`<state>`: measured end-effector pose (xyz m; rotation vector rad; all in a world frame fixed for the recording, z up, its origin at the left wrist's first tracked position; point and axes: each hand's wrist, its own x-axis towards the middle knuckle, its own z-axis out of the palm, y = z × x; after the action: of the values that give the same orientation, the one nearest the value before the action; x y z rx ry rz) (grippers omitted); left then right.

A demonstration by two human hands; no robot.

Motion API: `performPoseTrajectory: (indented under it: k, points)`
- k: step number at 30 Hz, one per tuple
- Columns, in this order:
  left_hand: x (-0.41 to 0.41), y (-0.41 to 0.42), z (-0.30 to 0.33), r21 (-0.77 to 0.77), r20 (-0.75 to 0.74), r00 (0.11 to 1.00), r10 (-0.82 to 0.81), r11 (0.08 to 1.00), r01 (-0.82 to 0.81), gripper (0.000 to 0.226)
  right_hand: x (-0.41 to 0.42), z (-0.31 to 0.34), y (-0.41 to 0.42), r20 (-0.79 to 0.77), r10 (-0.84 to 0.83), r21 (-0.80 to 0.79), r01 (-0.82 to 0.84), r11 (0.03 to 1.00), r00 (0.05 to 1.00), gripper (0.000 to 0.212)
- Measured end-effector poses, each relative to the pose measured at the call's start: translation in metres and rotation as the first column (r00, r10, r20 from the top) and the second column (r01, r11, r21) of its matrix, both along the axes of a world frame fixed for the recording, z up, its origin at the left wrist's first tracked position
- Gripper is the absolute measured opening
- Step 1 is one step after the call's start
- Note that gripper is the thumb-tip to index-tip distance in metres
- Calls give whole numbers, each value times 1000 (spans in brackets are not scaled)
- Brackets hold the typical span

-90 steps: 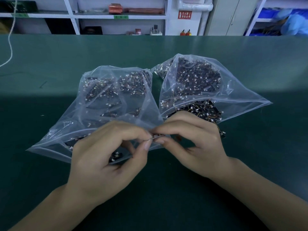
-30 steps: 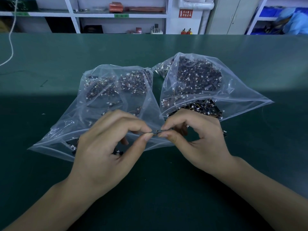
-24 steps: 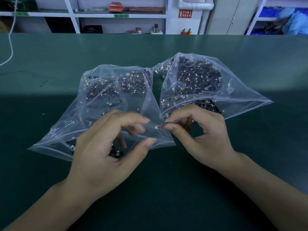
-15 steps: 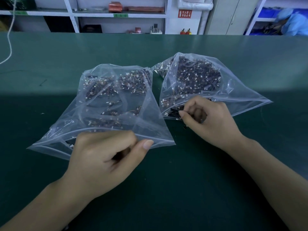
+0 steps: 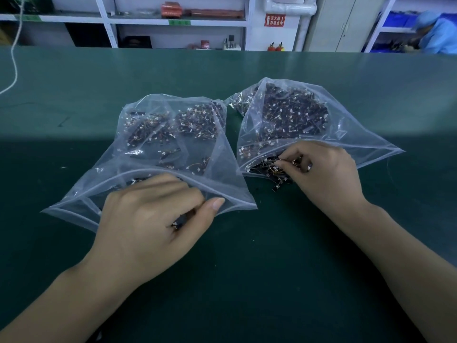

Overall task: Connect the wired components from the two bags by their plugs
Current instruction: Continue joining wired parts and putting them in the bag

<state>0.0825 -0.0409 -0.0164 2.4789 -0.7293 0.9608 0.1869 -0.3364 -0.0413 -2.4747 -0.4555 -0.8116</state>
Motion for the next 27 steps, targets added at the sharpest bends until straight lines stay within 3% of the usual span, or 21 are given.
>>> performPoseTrajectory:
  k: [2, 9, 13, 16, 18, 24, 27]
  points:
    - [5, -1, 0, 57, -38, 998, 56, 997, -53, 45, 1, -2, -2, -32, -8, -44, 7, 999, 999, 10]
    - [14, 10, -7, 234, -190, 965, 178, 963, -131, 11, -1, -2, 1, -66, 19, -83, -24, 996, 998, 7]
    - [18, 21, -3, 306, -259, 903, 342, 916, -260, 25, -3, -2, 5, -84, 39, -95, -47, 994, 996, 10]
    - [21, 31, -7, 358, -280, 833, 478, 857, -371, 49, -5, -2, 7, -83, 51, -89, -58, 994, 995, 12]
    - [22, 33, -8, 366, -306, 817, 490, 852, -374, 52, -6, -1, 8, -81, 64, -77, -70, 995, 995, 13]
    - [16, 25, -5, 343, -348, 815, 463, 872, -349, 22, -10, -2, 16, -50, 135, -40, -137, 990, 990, 7]
    - [15, 23, -5, 332, -353, 823, 446, 882, -335, 27, -12, -2, 20, -33, 157, -25, -158, 987, 987, 10]
